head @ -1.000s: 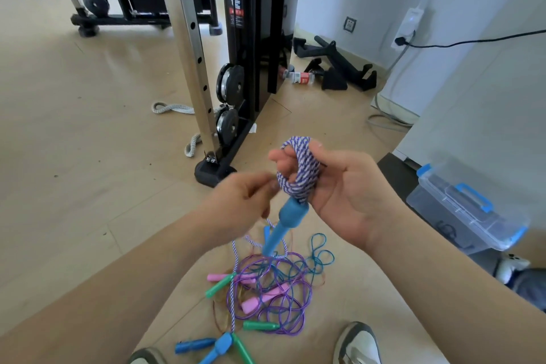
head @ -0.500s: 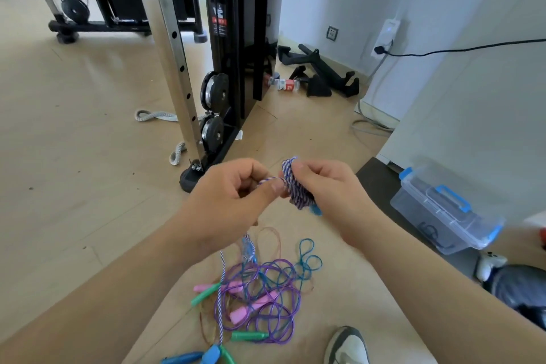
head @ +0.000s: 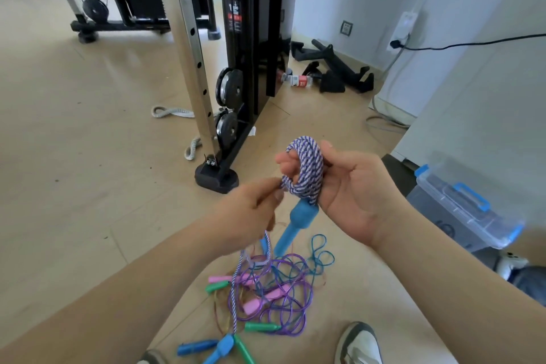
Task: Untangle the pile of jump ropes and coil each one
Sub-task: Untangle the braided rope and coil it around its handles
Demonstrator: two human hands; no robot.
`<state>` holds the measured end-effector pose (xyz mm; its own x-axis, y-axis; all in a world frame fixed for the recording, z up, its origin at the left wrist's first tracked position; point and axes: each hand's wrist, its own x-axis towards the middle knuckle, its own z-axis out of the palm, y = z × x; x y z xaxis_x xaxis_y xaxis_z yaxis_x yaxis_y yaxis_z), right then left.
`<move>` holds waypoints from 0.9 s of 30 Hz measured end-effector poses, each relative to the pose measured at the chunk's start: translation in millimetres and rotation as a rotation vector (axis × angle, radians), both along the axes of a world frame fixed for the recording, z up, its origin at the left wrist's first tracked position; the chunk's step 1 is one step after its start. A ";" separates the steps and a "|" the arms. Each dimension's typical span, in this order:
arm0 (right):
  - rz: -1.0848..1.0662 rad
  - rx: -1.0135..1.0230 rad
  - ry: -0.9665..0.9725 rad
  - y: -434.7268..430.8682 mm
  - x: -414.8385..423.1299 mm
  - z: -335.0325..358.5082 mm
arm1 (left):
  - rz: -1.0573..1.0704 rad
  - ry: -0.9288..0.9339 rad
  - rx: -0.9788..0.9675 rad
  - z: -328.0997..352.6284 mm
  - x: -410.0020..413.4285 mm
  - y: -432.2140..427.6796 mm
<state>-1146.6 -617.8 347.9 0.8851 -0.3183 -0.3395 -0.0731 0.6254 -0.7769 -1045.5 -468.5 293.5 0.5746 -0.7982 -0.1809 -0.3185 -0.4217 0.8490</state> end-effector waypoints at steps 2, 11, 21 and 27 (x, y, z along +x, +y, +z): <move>-0.039 -0.064 0.011 -2.3 1.9 -6.0 | -0.092 -0.026 0.100 -0.2 -11.3 -1.3; -0.012 -0.993 0.248 -11.5 2.9 -30.0 | -0.096 -0.086 -0.133 29.8 -23.6 -2.9; 0.219 -0.366 0.090 10.0 -2.1 -5.5 | 0.296 0.043 -0.237 16.3 23.4 10.2; 0.020 -0.091 0.022 9.3 2.6 -1.4 | 0.016 0.060 0.080 -4.9 1.9 5.3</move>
